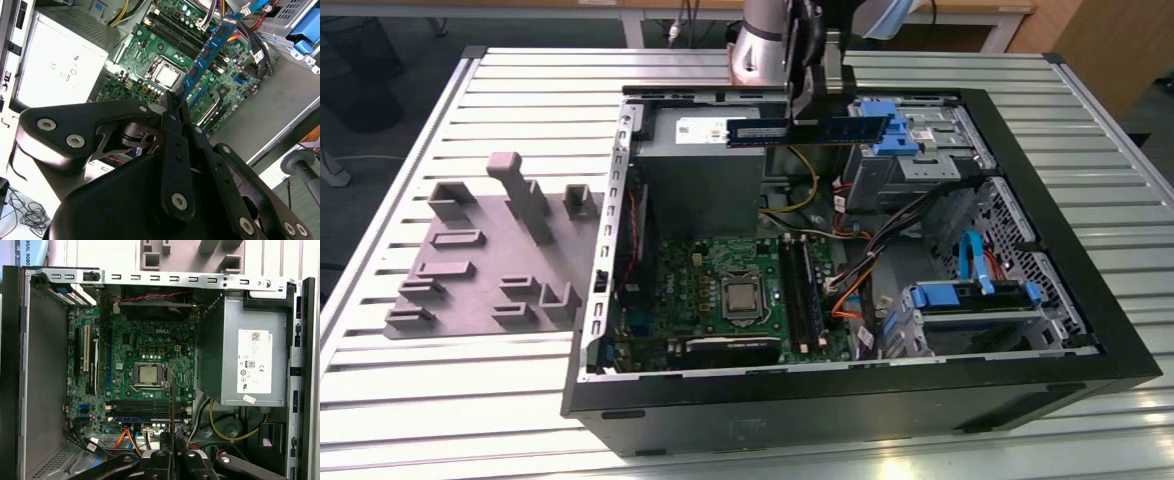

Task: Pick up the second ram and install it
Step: 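Insert the second ram into the second slot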

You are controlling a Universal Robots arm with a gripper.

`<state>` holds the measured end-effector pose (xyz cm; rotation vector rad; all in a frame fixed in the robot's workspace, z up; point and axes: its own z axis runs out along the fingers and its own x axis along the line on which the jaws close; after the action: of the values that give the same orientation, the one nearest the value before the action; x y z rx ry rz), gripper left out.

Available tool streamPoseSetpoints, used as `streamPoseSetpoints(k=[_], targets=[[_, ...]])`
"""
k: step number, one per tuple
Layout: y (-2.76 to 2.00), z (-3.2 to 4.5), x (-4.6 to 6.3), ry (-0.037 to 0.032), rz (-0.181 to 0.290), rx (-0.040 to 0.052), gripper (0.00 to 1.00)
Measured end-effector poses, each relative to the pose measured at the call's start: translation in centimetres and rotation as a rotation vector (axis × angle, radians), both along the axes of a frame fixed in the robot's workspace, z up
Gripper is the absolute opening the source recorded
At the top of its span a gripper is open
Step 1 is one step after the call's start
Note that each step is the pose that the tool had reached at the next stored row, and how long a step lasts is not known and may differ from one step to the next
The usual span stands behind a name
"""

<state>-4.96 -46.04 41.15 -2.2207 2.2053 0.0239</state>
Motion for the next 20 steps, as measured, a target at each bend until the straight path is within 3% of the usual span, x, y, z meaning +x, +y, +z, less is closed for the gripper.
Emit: streamPoseSetpoints(k=[11, 20], targets=[[0.0, 0.0, 0.12, 0.0, -0.012, -0.0003, 0.14], [0.0, -0.1, 0.12, 0.0001, -0.169, -0.0021, 0.14]])
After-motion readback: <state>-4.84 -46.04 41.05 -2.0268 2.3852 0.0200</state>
